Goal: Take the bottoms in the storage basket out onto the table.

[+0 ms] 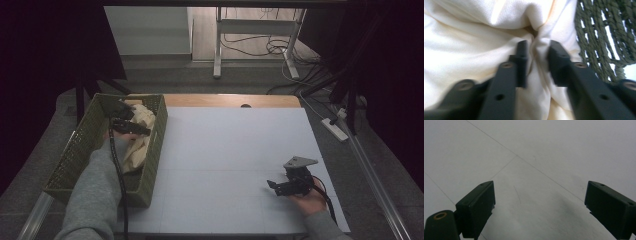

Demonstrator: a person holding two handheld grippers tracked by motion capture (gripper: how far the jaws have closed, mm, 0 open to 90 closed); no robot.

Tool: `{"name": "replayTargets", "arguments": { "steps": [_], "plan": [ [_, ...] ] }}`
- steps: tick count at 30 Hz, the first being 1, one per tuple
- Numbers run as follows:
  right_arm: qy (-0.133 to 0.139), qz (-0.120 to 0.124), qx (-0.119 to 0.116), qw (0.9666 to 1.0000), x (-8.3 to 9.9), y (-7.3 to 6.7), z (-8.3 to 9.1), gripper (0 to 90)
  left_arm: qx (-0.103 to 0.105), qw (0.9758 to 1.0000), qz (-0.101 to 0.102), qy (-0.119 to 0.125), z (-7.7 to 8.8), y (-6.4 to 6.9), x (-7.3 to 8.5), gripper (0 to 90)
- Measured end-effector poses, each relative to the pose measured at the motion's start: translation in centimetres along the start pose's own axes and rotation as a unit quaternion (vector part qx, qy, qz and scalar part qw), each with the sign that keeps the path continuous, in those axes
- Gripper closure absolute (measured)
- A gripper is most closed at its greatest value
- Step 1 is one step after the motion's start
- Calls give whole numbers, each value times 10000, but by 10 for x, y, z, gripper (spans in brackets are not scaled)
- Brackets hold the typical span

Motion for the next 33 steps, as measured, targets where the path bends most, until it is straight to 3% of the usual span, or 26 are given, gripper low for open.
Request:
{"name": "replayTargets", "arguments": {
  "steps": [1,2,3,5,6,8,11,16,20,23,26,28,29,30,33],
  "plan": [
    [0,0,0,10000,0,0,0,100,-125,9999,6,-50,1,0,0,605],
    [-1,-7,-5,10000,0,0,0,100,-337,9993,-59,-116,2,-1,1,538],
    [-2,-11,-2,10000,0,0,0,100,-550,9982,-105,-204,3,-1,1,456],
    [-10,-14,13,10000,0,0,1,100,-714,9962,-179,-455,4,0,6,249],
    [-11,-12,18,10000,0,0,0,100,-825,9944,-190,-633,5,0,10,200],
    [-14,-13,22,10000,1,1,0,100,-800,9939,-224,-719,6,0,12,177],
    [-23,-10,23,10000,1,1,0,100,-530,9919,-229,-1128,3,3,22,106],
    [-62,-19,24,10000,1,1,-1,100,-571,9867,-540,-1420,-2,5,29,33],
    [-61,-17,38,10000,1,1,-2,100,-589,9866,-475,-1442,-12,4,30,3],
    [-57,-12,45,10000,1,1,-1,100,-650,9853,-548,-1480,-15,3,28,2],
    [-48,-15,43,10000,1,1,-1,100,-665,9859,-573,-1425,-13,4,28,51],
    [-57,3,46,10000,1,1,-1,100,-518,9886,-617,-1272,-9,6,26,234],
    [-50,7,50,10000,1,1,-2,100,-289,9910,-613,-1151,-8,9,25,341],
    [-50,7,50,10000,1,1,-2,100,-166,9916,-604,-1134,-8,11,26,341],
    [-50,11,53,10000,1,1,-1,100,71,9926,-568,-1072,-7,13,25,486]
  ]
}}
Point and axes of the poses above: each handheld gripper's, and its own axes: z roughly backward along the jaws, x roughly out of its underside, y roughly to its right, the point moved 9 cm from there along -z, roughly forward along the jaws, and after that the axes turned 8 degrees about x, right-handed, at the moved point
